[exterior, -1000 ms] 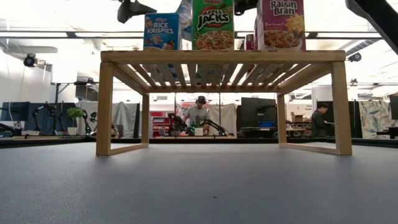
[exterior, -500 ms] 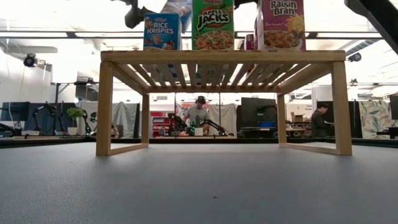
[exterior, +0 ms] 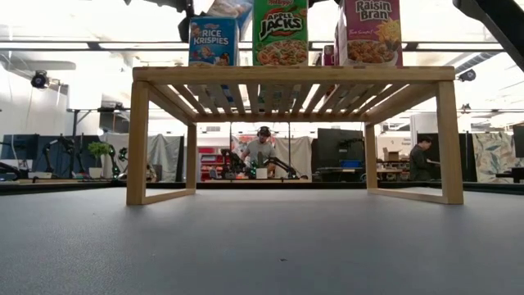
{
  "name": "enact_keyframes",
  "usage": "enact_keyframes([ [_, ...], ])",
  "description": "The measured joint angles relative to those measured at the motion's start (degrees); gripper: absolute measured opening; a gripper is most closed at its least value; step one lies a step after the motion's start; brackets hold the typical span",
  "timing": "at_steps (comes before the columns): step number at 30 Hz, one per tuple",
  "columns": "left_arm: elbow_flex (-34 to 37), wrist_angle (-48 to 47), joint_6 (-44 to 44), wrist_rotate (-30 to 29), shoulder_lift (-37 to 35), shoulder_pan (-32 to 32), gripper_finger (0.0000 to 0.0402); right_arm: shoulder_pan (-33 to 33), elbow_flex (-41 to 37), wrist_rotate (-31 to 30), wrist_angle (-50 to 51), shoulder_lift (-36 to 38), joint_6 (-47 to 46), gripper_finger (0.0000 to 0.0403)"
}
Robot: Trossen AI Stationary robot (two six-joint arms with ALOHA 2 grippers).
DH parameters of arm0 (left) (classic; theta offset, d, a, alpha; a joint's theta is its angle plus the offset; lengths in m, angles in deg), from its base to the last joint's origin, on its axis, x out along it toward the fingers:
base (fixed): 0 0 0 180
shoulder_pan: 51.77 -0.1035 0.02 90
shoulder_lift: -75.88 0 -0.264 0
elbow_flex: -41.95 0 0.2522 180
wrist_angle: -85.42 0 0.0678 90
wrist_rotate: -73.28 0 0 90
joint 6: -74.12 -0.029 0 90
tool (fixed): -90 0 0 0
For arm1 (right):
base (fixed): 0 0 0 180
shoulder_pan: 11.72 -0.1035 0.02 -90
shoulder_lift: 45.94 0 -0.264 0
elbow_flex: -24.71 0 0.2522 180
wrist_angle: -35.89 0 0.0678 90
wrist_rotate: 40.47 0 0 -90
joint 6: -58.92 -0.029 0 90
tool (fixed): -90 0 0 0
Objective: Stack cereal on shelf
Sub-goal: Put the blue cereal box on the shelf aligned with the other blue cereal boxes
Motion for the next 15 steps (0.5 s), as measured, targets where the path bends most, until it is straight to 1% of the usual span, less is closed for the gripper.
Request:
enact_keyframes([
  [7,0.0,0.0,-0.6,0.0,1.0,0.0,0.028,0.0,0.0,-0.3,0.0,0.0,-0.2,0.0144],
  [15,0.0,0.0,-1.6,-0.1,0.3,0.1,0.0195,0.0,0.0,-0.7,-0.1,0.0,-0.9,0.0144],
])
